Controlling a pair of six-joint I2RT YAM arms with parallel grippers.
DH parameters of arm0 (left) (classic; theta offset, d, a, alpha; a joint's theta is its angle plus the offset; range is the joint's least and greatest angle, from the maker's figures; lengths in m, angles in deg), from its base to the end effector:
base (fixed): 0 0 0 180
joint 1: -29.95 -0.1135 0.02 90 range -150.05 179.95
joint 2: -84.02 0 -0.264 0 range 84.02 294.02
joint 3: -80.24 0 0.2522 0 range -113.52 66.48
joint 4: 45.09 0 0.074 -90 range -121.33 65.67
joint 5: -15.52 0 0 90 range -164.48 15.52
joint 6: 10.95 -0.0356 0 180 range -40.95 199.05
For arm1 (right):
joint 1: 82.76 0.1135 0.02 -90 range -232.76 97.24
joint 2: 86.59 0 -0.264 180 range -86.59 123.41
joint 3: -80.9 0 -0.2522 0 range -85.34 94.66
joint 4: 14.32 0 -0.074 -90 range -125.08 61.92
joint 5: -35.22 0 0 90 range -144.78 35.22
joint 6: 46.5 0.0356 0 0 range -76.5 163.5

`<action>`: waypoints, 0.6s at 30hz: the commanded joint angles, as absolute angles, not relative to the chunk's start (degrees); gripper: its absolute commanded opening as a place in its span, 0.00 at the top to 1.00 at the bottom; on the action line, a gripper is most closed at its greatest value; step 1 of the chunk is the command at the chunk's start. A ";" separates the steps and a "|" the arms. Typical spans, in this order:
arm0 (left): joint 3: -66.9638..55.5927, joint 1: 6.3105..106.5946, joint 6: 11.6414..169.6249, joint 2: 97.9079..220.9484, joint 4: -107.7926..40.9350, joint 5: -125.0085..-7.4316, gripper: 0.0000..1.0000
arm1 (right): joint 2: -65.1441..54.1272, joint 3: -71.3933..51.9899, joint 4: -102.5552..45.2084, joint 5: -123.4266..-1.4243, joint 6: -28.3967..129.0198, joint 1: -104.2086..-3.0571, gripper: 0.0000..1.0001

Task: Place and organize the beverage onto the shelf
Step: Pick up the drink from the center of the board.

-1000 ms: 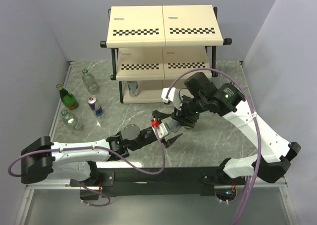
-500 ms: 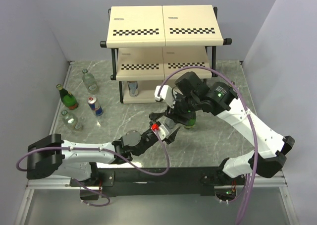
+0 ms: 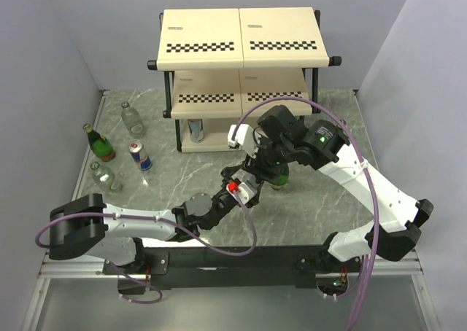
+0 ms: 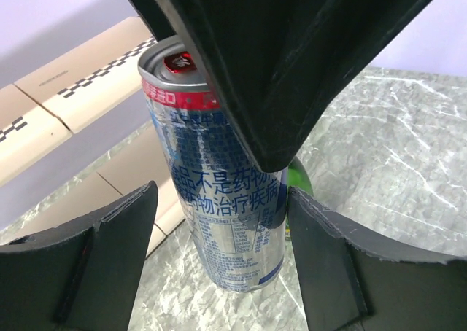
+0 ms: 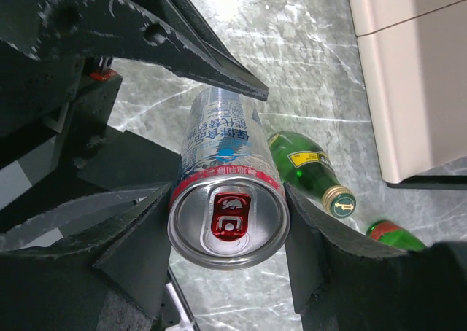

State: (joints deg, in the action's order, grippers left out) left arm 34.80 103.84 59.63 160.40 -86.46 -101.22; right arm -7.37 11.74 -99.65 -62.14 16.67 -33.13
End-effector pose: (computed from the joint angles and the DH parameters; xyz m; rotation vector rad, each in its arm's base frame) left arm 0.0926 -0.2628 0.2596 0.7277 1.2244 -0.4633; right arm 0.1585 0.1935 0.4170 -1.6053 1.9518 0.3230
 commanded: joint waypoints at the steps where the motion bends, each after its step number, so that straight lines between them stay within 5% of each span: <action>1: 32.12 104.22 58.58 161.28 -90.47 -103.04 0.23 | -7.75 14.86 -96.02 -61.73 17.22 -32.84 1.00; 18: 29.13 104.22 56.91 165.32 -92.14 -104.36 0.30 | -7.22 15.56 -96.02 -61.64 17.39 -32.66 1.00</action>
